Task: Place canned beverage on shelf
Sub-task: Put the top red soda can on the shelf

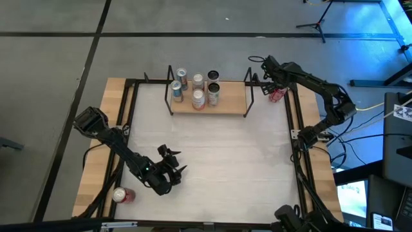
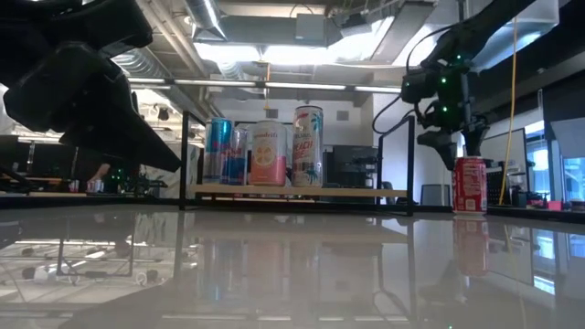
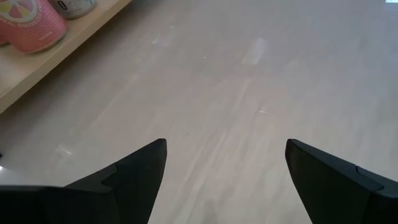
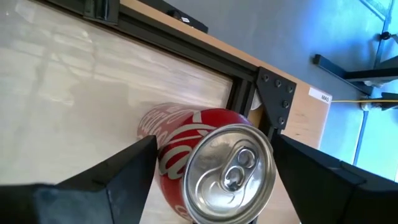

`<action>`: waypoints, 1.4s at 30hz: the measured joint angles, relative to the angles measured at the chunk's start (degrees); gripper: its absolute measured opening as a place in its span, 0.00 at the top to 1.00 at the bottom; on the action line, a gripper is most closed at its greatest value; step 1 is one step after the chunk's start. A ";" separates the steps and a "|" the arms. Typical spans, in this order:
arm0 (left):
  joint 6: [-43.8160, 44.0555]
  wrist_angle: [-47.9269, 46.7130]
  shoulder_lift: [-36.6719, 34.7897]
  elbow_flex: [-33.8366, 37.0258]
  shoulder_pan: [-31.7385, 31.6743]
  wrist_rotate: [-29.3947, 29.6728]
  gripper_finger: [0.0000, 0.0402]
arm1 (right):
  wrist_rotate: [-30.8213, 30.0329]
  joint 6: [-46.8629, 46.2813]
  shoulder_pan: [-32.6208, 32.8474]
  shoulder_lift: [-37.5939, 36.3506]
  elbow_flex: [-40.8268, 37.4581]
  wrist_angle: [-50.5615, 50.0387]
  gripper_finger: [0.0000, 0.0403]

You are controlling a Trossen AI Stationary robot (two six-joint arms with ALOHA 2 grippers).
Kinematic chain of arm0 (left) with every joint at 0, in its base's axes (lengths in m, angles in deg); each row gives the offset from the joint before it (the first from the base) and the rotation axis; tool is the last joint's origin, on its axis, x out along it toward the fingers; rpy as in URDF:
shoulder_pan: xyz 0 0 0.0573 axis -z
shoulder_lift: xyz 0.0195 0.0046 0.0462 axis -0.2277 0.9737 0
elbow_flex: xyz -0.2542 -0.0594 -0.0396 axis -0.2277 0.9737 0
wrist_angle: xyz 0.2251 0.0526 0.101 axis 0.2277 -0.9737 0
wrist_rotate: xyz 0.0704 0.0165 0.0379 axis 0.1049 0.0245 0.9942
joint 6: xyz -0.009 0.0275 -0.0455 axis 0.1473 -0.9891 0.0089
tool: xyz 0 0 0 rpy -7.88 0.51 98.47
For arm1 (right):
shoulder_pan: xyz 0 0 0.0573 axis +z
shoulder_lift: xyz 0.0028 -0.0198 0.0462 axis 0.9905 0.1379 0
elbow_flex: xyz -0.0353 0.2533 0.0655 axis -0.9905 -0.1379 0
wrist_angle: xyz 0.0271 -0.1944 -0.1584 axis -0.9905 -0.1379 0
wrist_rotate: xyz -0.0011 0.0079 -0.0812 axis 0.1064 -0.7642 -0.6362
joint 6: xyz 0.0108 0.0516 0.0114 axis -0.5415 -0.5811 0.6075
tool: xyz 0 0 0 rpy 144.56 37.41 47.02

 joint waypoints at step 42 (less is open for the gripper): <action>-0.02 -0.04 0.00 0.00 0.00 -0.40 0.21 | 2.56 1.49 7.11 -6.99 -0.23 -6.39 0.22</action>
